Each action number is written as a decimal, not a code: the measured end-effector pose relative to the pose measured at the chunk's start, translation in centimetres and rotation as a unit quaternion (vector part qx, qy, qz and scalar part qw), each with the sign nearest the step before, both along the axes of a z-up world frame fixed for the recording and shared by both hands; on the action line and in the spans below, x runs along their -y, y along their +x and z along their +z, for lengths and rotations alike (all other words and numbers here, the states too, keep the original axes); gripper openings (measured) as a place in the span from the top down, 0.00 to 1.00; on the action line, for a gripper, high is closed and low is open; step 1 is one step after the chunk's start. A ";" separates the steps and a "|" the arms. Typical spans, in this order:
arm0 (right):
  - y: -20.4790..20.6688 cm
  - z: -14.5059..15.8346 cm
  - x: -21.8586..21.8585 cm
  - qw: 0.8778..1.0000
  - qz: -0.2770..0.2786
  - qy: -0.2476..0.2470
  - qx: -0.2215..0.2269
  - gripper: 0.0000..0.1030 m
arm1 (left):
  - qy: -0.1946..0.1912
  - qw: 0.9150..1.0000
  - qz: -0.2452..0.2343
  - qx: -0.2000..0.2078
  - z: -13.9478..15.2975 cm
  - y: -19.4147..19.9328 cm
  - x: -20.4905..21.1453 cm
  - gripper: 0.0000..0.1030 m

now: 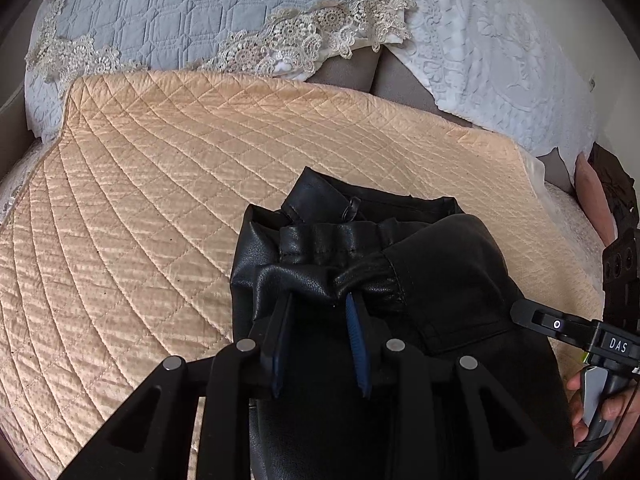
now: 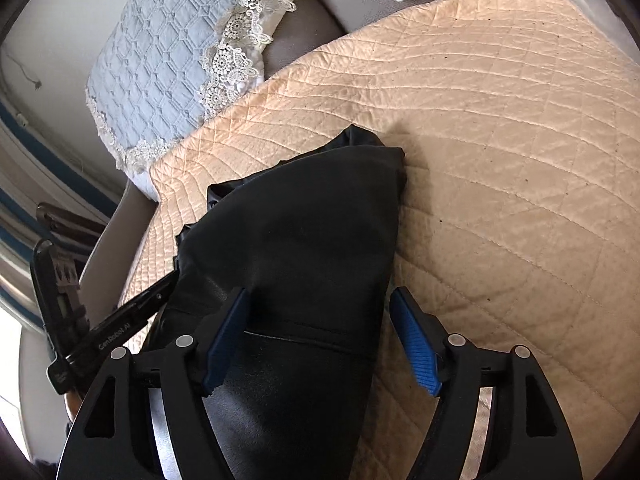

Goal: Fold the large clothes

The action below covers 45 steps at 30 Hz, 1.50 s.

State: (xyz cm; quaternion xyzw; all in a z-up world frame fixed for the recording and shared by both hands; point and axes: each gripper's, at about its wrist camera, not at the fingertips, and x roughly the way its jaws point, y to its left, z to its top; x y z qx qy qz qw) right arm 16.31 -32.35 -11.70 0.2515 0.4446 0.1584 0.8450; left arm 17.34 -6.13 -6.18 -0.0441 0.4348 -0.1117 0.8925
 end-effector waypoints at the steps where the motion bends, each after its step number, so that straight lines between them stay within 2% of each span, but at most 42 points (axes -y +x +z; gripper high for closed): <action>1: 0.1 0.0 -0.1 1.000 0.000 -0.003 -0.001 0.30 | -0.002 1.000 0.000 -0.002 0.0 0.1 -0.1 0.71; 4: 0.4 0.6 -0.4 1.000 0.000 -0.022 -0.003 0.30 | 0.002 1.000 -0.001 -0.004 0.0 0.2 0.0 0.71; 7: -0.3 2.9 -1.2 0.997 0.004 -0.078 0.024 0.30 | 0.000 1.000 0.003 0.003 1.0 -0.6 -0.2 0.71; 10: -1.3 5.6 -2.9 0.992 0.048 -0.093 0.072 0.30 | -0.006 1.000 0.012 0.012 1.9 -2.8 -1.3 0.71; 12: -1.3 6.7 -5.0 0.985 0.094 -0.106 0.093 0.30 | -0.029 0.999 0.012 0.009 2.1 -4.8 -2.2 0.71; 14: -0.5 6.6 -7.0 0.980 0.131 -0.117 0.097 0.38 | -0.043 0.999 0.014 0.010 2.2 -7.2 -2.9 0.71; 15: 0.1 6.3 -7.7 0.977 0.143 -0.123 0.094 0.48 | -0.044 0.999 0.014 0.014 2.2 -8.2 -3.0 0.71; 16: 1.0 5.9 -8.8 0.975 0.155 -0.134 0.089 0.49 | -0.044 0.999 0.015 0.015 2.1 -9.1 -3.2 0.71; 19: 3.7 4.5 -11.1 0.968 0.170 -0.166 0.077 0.50 | -0.050 0.998 0.028 0.011 1.2 -11.1 -3.9 0.70; 20: 4.3 4.4 -11.6 0.966 0.174 -0.174 0.076 0.50 | -0.047 0.998 0.033 0.011 0.8 -11.4 -4.1 0.66; 22: 5.3 4.1 -12.5 0.962 0.179 -0.193 0.071 0.50 | -0.046 0.998 0.042 0.008 0.3 -11.2 -4.4 0.58; 25: 6.1 3.4 -13.4 0.953 0.185 -0.229 0.067 0.49 | -0.053 0.998 0.045 0.004 -0.1 -10.6 -4.7 0.56; 29: 5.8 4.1 -12.8 0.955 0.181 -0.226 0.070 0.49 | -0.042 0.998 0.039 0.008 0.1 -10.7 -4.4 0.56; 34: 2.0 6.9 -9.0 0.972 0.136 -0.171 0.091 0.46 | -0.047 0.998 0.031 0.001 1.4 -10.9 -4.8 0.57; 37: -0.2 6.5 -6.1 0.979 0.109 -0.152 0.076 0.44 | -0.055 0.998 0.024 0.011 3.1 -10.6 -4.5 0.58; 42: -3.3 4.8 -2.1 0.991 0.064 -0.111 0.040 0.44 | -0.058 0.997 -0.028 0.048 6.2 -8.1 -2.2 0.58; 45: -5.6 4.7 -0.6 0.995 0.039 -0.080 0.041 0.44 | -0.035 0.998 -0.041 0.034 6.2 -6.6 -1.0 0.59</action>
